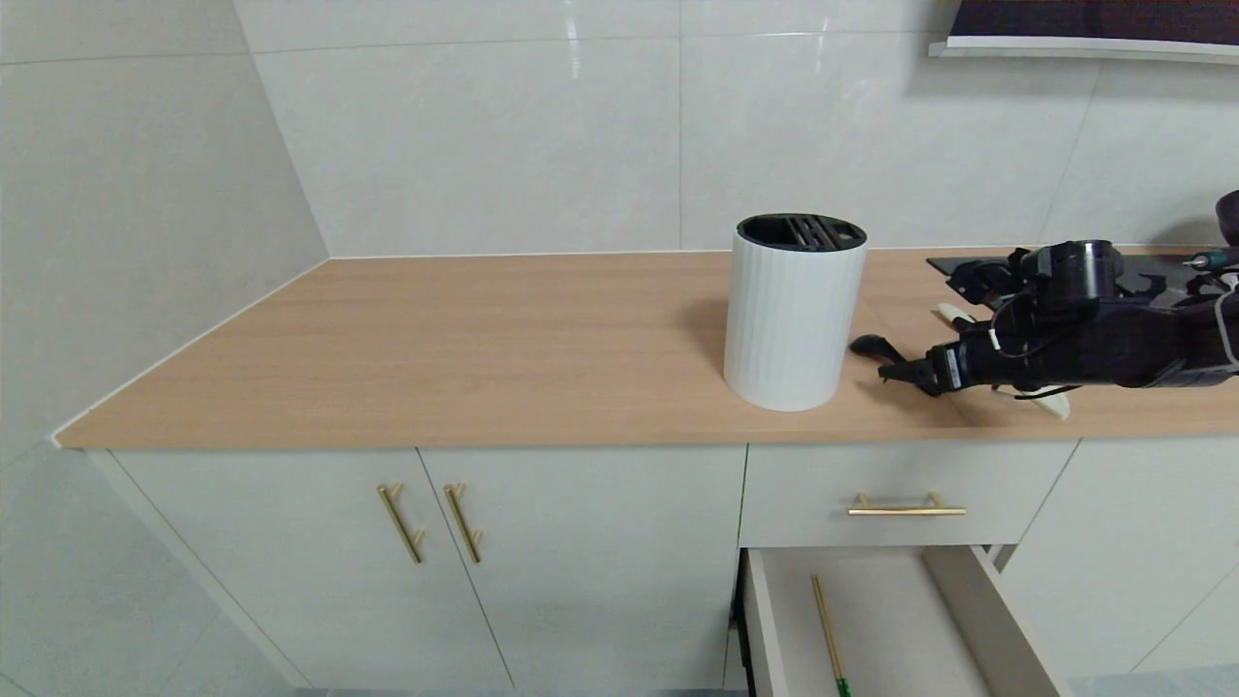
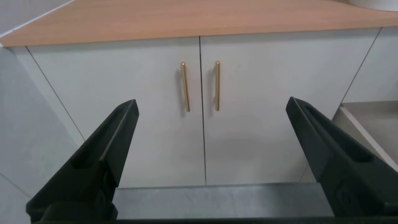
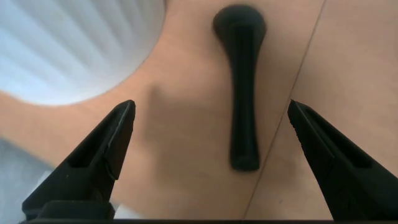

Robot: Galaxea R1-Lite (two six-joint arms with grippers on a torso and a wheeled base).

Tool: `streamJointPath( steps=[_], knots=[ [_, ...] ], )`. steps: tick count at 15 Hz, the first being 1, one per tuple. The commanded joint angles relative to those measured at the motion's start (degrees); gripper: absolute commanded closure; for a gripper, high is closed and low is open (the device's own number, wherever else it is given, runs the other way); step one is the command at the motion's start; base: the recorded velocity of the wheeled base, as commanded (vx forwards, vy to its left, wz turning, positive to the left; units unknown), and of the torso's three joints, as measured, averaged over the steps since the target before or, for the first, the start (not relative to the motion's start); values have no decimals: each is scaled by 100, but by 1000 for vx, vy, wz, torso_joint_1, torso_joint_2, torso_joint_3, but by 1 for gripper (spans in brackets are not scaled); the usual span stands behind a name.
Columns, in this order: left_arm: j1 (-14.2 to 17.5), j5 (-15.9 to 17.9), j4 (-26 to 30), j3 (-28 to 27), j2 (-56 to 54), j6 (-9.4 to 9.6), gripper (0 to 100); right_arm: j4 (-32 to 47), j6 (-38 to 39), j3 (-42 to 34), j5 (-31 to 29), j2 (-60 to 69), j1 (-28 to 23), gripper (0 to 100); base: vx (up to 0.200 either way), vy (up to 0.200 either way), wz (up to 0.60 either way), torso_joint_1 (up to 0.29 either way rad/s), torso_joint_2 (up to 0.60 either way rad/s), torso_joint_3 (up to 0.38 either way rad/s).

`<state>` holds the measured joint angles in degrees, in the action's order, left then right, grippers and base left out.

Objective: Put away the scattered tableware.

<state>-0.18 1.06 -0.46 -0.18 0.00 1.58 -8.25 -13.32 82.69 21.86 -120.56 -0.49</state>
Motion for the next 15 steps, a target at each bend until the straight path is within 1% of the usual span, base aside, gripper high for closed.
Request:
streamJointPath(
  steps=[1, 7, 15],
  knots=[
    [1, -1, 2, 1, 0, 0, 0, -98, 5, 10, 3, -160, -22, 0, 0, 0, 0, 0, 0, 0],
    [1, -1, -6, 1, 0, 0, 0, -300, 190, 292, 3, -538, -118, 0, 0, 0, 0, 0, 0, 0],
    [1, -1, -6, 1, 0, 0, 0, -308, 207, 450, -6, -784, -153, 0, 0, 0, 0, 0, 0, 0]
  ],
)
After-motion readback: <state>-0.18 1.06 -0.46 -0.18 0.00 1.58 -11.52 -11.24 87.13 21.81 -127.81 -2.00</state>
